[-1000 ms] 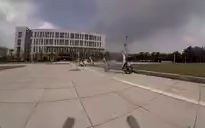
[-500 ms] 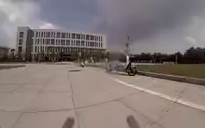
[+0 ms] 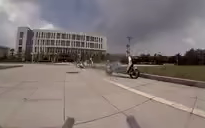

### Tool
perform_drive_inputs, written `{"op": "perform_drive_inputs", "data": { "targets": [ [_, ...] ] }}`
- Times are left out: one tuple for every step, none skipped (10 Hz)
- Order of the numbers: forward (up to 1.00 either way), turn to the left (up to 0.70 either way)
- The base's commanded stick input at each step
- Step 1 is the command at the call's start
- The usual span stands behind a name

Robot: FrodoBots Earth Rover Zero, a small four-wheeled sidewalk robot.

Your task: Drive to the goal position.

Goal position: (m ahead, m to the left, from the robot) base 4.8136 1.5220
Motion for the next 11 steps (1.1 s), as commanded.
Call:
{"op": "perform_drive_inputs", "data": {
  "targets": [
    [0.70,0.00],
    [0.70,0.00],
    [0.70,0.00],
    [0.70,0.00],
    [0.70,0.00],
    [0.70,0.00],
    [0.70,0.00],
    [0.70,0.11],
    [0.70,0.32],
    [0.70,0.35],
    [0.70,0.35]
  ]
}}
